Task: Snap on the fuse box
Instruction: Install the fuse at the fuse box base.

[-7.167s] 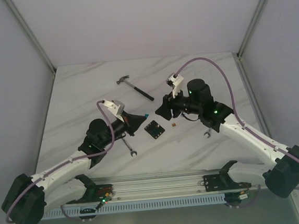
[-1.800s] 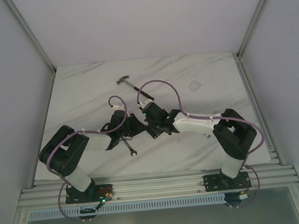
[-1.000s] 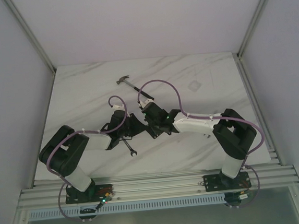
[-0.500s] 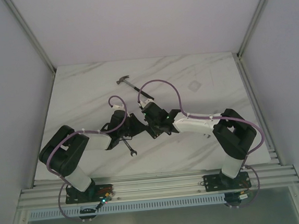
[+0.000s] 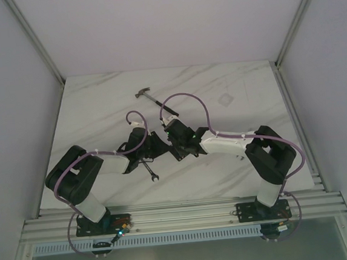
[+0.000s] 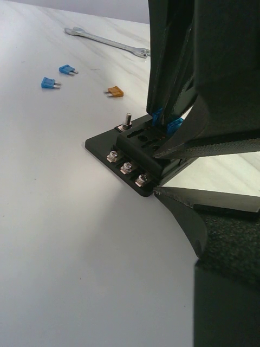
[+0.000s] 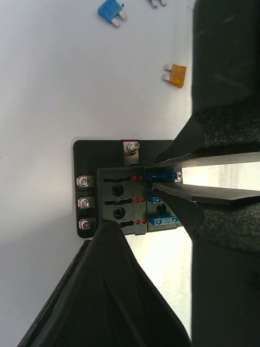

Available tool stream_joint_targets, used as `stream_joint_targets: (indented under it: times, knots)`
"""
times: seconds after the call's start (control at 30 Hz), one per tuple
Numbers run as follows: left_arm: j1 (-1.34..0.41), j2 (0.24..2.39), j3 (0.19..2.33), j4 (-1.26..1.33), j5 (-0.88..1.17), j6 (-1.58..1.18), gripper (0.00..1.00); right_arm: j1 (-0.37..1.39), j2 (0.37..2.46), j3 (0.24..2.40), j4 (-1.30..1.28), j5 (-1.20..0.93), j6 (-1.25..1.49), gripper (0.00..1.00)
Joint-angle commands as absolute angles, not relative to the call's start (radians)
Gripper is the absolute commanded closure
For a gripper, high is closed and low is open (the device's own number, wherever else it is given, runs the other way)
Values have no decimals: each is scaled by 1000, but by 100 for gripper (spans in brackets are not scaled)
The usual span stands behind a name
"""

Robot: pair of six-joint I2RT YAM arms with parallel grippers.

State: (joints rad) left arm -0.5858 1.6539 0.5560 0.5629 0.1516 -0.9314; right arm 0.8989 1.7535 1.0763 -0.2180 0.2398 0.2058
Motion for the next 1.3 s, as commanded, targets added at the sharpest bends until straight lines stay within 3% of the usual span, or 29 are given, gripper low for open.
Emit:
stream_joint_targets:
  times: [0.0, 0.57, 1.27]
  knots:
    - [-592, 1666, 571, 520, 133, -930, 64, 909, 1759, 1087, -212, 219, 218, 75]
    - [-592, 1667, 571, 520, 134, -931, 64, 907, 1689, 1091, -217, 250, 232, 68]
    - [-593, 1665, 571, 518, 131, -932, 64, 905, 1759, 1131, -269, 254, 248, 82]
